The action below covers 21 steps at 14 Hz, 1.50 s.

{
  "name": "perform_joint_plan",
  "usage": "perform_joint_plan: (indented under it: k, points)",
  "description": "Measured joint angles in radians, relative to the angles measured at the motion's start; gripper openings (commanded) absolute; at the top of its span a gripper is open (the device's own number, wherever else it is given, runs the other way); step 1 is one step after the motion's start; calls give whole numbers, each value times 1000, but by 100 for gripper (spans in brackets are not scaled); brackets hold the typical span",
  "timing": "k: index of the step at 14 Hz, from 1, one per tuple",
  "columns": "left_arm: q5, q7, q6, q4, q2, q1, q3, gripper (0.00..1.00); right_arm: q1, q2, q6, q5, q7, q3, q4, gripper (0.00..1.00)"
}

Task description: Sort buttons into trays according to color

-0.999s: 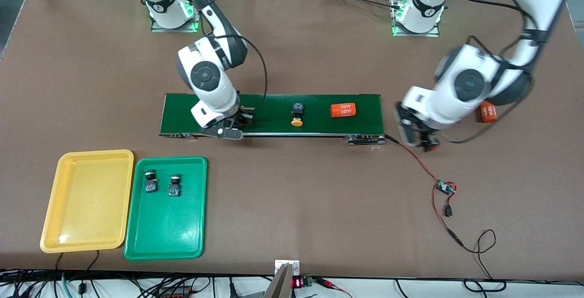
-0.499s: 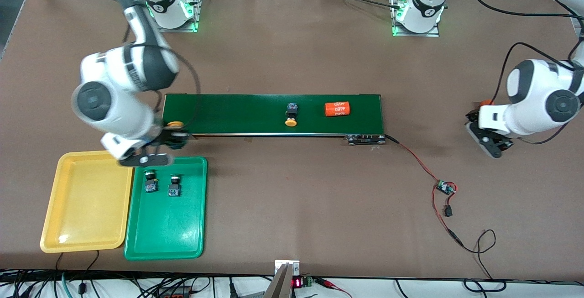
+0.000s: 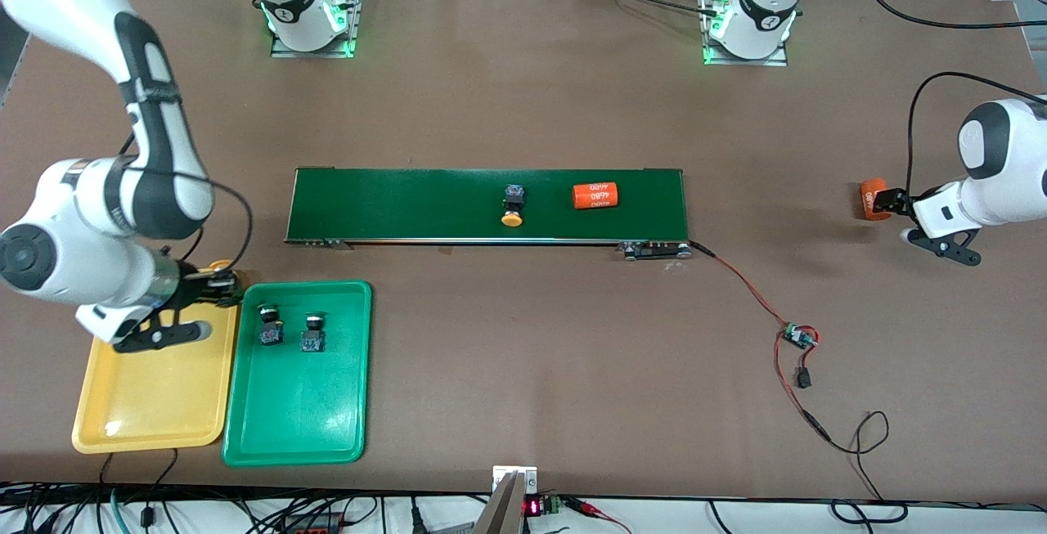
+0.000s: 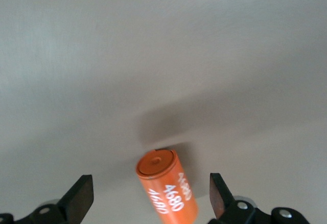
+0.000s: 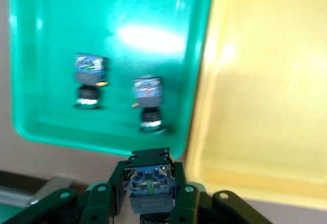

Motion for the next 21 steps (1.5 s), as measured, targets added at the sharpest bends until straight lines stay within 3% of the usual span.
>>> perform_joint_plan:
  k: [3,9,12,14,15,17,19,21]
  points:
    - [0,-180,1,-40,0,3,0,100,-71,111,86,0,-116,0,76,15]
    - [0,-217,19,-49,2,26,14,100,-153,214,235,-1,-284,0,100,20]
    - [0,-218,21,-51,23,29,20,100,-162,220,237,-1,-301,1,103,40]
    - [0,-217,26,-51,42,32,23,100,-169,225,243,-1,-308,0,103,70]
    - [0,-217,28,-51,48,32,24,100,-170,226,244,-1,-309,0,103,80]
    - [0,-217,29,-52,55,33,24,99,-170,226,244,0,-309,2,105,85]
    - [0,-217,29,-52,62,33,28,91,-169,225,237,0,-309,8,115,86]
    - [0,-214,28,-53,76,34,37,50,-159,217,191,3,-302,22,126,86]
